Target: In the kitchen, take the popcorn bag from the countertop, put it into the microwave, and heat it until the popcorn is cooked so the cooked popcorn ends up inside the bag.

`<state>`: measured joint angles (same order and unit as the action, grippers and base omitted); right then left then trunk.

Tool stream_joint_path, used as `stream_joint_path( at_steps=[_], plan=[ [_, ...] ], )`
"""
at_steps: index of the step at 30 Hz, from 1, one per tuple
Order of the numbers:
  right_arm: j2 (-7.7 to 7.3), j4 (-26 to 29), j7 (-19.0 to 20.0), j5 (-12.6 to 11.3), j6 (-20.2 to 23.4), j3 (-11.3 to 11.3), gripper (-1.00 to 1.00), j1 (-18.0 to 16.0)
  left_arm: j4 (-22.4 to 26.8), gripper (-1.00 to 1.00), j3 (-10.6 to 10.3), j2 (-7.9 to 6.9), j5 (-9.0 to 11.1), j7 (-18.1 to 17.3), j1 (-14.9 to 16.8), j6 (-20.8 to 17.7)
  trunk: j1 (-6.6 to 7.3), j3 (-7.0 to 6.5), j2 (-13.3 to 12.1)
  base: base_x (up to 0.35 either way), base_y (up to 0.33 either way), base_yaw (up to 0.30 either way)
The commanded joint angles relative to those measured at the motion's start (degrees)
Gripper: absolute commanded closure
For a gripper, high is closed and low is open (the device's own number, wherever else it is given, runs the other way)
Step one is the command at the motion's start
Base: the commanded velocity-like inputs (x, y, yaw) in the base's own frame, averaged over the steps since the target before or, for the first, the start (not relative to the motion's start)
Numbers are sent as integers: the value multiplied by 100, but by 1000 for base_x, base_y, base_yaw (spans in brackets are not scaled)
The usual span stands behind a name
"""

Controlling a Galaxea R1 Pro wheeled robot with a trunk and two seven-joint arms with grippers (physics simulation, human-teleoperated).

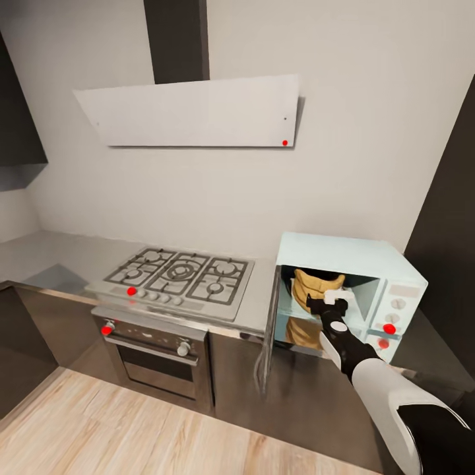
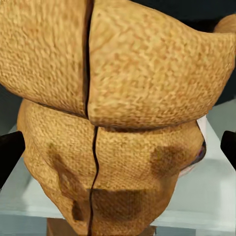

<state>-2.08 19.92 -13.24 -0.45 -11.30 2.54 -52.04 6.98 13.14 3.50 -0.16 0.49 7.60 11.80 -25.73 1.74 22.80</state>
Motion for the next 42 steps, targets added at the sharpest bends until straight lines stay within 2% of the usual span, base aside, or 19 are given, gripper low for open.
stream_joint_path(
  at_steps=[1,5,24,29,36,42],
  plan=[
    [-3,-6,-30,-4,-13,27,-100,-7,-4,-100,13,2,-2,4,5,17,-5,13,12,239,0,0],
    [-3,-6,-30,-2,-13,25,-100,-4,-4,-100,12,2,-3,4,5,17,-5,13,12,230,0,0],
    [-2,-6,-30,1,-13,27,-100,1,-4,-100,7,2,-8,6,5,18,-5,13,12,49,-3,0],
    [-2,-6,-30,1,-13,27,-100,1,-4,-100,12,2,-3,4,5,21,-5,13,12,0,-222,0],
    [-3,-6,-30,1,-13,27,-100,1,-4,-100,18,2,-5,4,5,20,-5,13,12,0,-26,0],
    [1,-6,-30,1,-13,27,-100,1,-6,-100,39,2,7,5,5,21,-5,13,12,160,-170,0]
  ],
)
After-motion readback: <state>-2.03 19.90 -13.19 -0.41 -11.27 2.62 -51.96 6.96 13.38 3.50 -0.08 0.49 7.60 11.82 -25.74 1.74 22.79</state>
